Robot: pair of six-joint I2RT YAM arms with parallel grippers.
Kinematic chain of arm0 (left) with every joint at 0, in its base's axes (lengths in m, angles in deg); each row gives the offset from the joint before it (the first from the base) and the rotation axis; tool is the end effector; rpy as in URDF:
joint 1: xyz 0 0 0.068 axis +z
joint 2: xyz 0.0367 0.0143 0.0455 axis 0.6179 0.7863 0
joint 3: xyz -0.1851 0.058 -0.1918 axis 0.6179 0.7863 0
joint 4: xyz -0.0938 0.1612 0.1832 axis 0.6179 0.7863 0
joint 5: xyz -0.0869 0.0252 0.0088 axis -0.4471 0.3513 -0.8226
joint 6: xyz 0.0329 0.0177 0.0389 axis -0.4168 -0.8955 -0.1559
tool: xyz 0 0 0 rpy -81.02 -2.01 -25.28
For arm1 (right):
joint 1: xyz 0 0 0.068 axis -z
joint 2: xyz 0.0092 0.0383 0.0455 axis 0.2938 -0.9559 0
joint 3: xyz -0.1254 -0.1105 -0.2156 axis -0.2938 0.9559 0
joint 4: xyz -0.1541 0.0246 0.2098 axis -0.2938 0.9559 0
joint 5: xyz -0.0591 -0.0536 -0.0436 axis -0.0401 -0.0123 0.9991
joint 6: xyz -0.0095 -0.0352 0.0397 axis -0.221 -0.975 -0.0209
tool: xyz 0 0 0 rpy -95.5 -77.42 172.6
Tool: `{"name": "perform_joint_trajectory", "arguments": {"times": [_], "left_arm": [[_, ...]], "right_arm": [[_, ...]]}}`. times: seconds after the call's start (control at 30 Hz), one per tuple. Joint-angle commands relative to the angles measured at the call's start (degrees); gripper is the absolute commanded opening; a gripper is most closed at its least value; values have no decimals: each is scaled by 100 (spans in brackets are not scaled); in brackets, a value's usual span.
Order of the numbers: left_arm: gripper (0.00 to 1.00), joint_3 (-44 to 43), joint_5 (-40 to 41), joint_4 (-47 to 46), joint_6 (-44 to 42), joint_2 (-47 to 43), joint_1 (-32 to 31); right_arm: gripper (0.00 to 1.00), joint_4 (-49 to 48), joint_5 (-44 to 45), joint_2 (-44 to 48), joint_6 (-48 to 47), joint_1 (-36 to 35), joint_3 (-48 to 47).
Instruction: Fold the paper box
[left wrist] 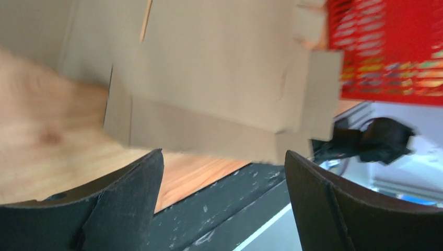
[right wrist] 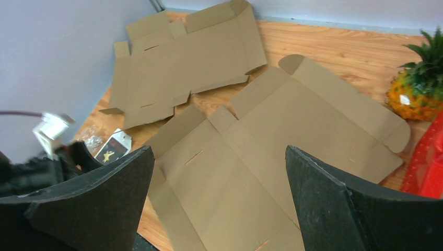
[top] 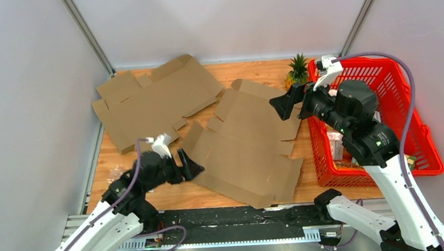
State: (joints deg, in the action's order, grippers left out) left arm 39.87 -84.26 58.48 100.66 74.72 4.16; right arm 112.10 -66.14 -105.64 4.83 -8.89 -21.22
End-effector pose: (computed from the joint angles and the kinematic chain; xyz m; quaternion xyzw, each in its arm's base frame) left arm 0.0980 -0.0737 0.2686 -0.0458 0.8525 -0.3902 0.3447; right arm 0.1375 0.0712 0.4515 -0.1056 0.7811 0.2550 0.5601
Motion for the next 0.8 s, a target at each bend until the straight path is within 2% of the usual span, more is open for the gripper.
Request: {"name": "perform_joint_trajectory", "arguments": {"times": [0.0, 0.03, 0.07, 0.1, 0.13, 0.17, 0.23, 0.4, 0.6, 0.77], "left_arm": [[93, 635, 3747, -144, 2266, -509, -2106], [93, 636, 4255, 104, 2643, -300, -2520], [93, 619, 4643, 350, 3508, -107, -3177], [93, 532, 4978, 683, 3856, 139, -3366], [93, 470, 4973, 773, 4173, 733, -3472], [93, 408, 4894, 774, 4516, 1035, -3517], [93, 311, 4727, 381, 4607, 1745, -3526], [89, 960, 4857, -1298, 4896, 1908, -3570], [85, 1111, 4815, -1327, 5757, 2241, -3614], [86, 724, 5060, -212, 6180, 2418, -3895]], "right_arm": [[100, -565, -286, 130, 178, -118, 66], [100, -565, -286, 174, 178, -144, 92], [100, -582, -286, 192, 170, -171, 127], [100, -600, -286, 226, 187, -180, 197], [100, -617, -286, 262, 213, -188, 233], [100, -635, -303, 323, 222, -197, 277], [100, -661, -329, 376, 231, -206, 356], [100, -635, -321, 578, 293, -215, 418], [100, -635, -312, 728, 310, -206, 488], [100, -644, -321, 737, 310, -215, 523]]}}
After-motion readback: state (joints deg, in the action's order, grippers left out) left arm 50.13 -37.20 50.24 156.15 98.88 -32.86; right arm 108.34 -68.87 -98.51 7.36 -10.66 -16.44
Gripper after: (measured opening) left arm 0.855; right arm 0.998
